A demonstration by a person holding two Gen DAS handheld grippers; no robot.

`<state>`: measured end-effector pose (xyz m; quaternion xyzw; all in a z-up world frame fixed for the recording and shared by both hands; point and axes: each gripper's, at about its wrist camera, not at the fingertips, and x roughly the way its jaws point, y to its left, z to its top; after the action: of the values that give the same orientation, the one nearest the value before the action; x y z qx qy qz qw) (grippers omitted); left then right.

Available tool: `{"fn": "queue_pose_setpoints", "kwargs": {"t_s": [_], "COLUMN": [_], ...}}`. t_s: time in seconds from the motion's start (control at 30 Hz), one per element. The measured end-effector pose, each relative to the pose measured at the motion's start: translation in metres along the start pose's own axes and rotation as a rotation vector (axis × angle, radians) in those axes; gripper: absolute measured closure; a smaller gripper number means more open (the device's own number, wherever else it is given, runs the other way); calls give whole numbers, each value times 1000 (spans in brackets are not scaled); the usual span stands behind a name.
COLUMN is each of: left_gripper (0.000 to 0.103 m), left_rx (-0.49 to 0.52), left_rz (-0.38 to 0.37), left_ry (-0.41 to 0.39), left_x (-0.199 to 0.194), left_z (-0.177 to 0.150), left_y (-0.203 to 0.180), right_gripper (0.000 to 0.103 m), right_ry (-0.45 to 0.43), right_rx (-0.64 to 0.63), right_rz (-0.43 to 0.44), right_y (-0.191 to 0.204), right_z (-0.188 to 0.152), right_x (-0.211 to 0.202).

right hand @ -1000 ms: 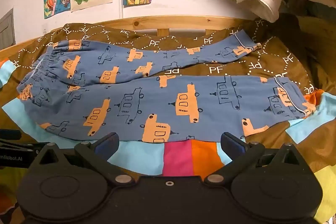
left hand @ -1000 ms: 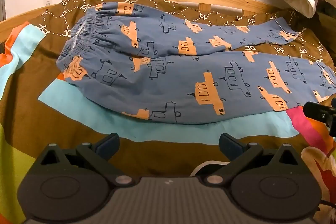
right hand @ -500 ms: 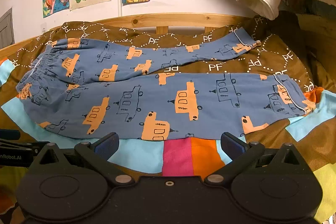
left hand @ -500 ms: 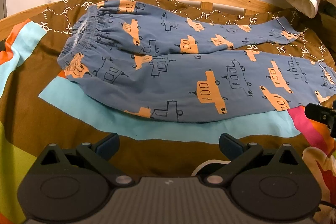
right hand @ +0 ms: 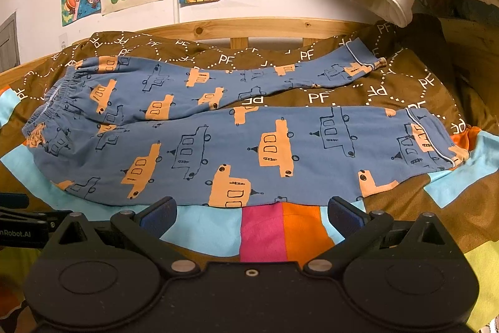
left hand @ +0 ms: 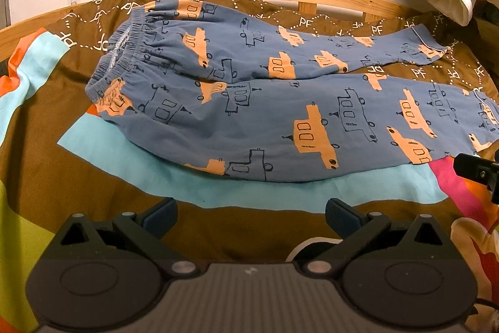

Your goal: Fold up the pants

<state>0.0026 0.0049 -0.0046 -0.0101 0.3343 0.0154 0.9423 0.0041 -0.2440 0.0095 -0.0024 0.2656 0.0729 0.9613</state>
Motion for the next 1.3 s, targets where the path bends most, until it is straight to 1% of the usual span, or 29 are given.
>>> {"fn": "queue_pose_setpoints", "kwargs": {"t_s": [0.7, 0.97, 1.13, 1.3], "left_gripper": [0, 0, 0, 0], "left_rx": [2, 7, 51, 65], "left_rz": [0, -6, 22, 43], "left_ry": [1, 16, 2, -10], "left_x": [1, 3, 5, 10], "left_z": [-1, -1, 10, 35], "left_y": [1, 0, -3, -1], "right_gripper": [1, 1, 1, 1], "right_ry": [12, 28, 88, 157], "right_rx": [10, 11, -3, 23], "right_rz": [0, -5, -50, -71], "right_y": [-1, 0, -2, -7], "right_z": [-5, -3, 10, 37], "right_x": [3, 3, 13, 25]}}
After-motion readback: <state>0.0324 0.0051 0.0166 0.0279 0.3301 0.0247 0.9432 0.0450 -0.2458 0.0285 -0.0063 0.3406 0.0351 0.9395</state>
